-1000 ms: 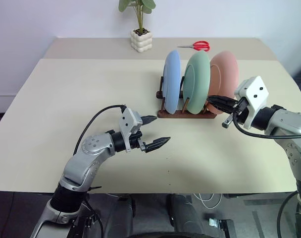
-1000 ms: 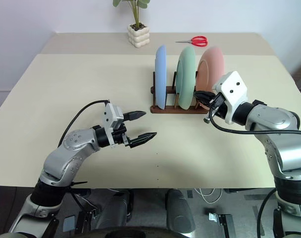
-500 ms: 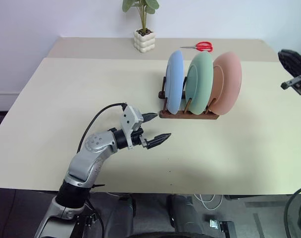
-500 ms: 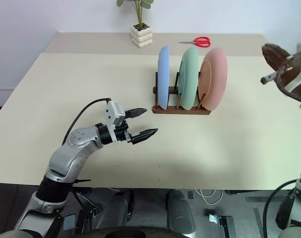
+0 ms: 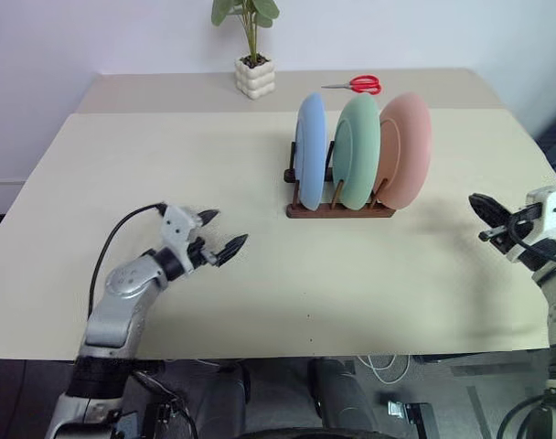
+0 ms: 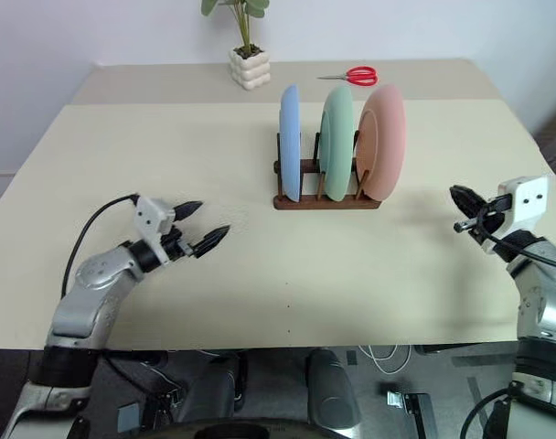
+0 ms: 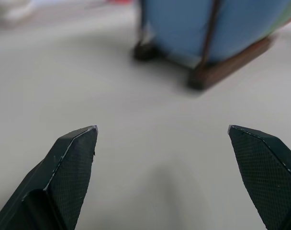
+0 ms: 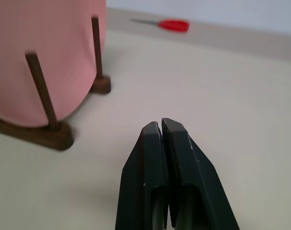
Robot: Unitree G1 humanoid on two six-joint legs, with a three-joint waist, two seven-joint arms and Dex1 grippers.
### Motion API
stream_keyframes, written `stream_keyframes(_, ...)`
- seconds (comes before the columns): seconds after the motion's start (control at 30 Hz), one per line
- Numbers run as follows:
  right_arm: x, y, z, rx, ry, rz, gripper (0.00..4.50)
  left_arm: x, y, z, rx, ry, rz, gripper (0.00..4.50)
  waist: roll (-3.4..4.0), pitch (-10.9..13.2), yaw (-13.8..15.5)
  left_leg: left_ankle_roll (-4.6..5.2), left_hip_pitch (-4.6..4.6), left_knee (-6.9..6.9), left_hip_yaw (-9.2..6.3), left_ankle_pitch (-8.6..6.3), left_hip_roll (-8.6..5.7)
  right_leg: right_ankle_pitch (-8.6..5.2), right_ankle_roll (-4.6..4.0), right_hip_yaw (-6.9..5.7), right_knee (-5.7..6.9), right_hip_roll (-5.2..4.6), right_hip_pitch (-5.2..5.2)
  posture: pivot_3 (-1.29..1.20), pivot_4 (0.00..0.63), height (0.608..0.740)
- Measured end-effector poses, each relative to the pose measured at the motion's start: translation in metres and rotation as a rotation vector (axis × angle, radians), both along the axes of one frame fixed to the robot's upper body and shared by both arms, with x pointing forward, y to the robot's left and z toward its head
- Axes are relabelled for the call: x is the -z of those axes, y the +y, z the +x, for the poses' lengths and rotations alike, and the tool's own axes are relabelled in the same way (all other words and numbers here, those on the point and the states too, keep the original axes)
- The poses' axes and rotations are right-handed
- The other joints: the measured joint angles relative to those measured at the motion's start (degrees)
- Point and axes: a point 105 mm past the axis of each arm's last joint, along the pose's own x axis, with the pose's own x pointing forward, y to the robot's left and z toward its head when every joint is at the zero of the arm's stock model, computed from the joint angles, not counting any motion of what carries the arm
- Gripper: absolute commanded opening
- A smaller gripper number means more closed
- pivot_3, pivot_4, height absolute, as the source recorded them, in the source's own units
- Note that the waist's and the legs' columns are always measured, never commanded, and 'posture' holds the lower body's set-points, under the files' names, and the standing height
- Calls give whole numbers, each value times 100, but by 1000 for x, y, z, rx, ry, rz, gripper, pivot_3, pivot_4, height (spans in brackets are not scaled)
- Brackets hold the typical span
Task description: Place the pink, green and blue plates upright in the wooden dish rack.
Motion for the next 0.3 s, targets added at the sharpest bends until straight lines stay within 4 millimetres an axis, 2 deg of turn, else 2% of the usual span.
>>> stream_keyframes(0.1,20,12,2,-50,49,21,61,5,5,-2,-28,11,3,4500,1,1,47,0,-8,16,0,0,-6,-3,-7,0,0,-6,1,0,150,730)
stream_keyframes(0.3,15,13,7,-59,26,25,61,-2,3,-2,-36,-18,-1,4500,1,0,20,0,-2,14,0,0,-6,-8,-15,0,-1,-6,7,0,150,730)
